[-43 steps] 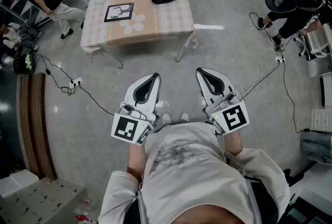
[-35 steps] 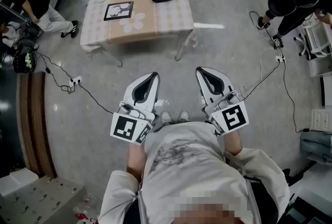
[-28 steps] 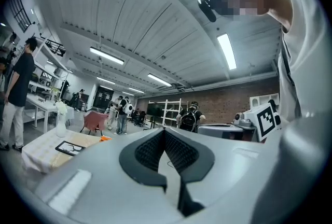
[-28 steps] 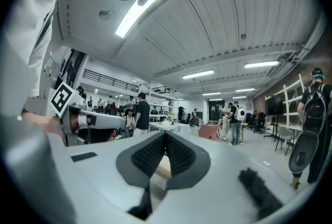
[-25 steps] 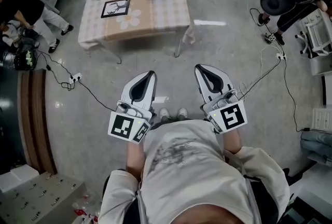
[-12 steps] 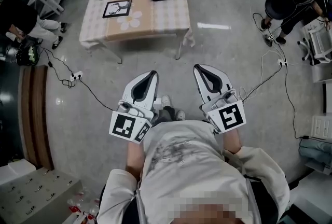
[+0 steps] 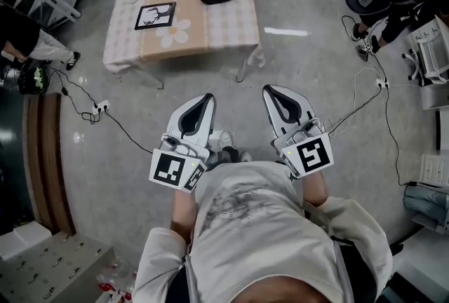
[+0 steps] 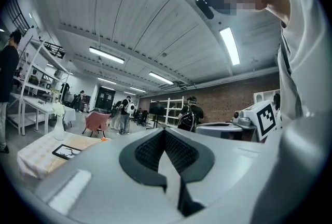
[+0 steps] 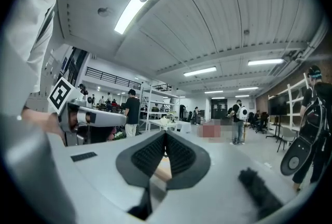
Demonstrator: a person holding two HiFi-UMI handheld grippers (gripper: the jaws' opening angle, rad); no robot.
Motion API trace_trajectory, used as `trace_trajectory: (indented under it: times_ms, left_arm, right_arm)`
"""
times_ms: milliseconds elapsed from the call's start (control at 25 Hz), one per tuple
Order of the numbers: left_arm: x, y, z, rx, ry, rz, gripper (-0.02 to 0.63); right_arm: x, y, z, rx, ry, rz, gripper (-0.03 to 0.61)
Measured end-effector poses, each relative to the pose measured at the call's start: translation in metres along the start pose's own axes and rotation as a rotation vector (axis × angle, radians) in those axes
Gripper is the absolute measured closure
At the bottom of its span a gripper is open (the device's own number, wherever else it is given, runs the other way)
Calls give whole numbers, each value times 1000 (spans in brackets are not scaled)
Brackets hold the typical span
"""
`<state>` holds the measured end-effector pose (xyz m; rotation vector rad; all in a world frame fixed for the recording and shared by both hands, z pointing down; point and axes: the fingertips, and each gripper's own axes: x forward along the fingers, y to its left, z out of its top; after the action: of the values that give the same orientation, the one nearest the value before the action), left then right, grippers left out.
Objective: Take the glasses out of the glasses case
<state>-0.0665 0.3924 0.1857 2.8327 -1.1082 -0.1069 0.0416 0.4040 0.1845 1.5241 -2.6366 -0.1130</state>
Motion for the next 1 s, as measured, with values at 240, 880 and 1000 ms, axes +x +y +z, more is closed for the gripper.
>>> trace_trajectory:
  times_ms: [240, 880, 1000]
  left_arm:
    - [16, 35, 0, -8, 6, -1, 607]
    - [42, 101, 8, -20, -7, -62, 607]
    - [44, 106, 8, -30, -3, -69, 607]
  right_arm:
    - [38, -6, -2, 0, 16, 3, 561]
    - [100, -14, -2, -12, 49, -68, 561]
    - [104, -14, -2, -6, 60, -75, 561]
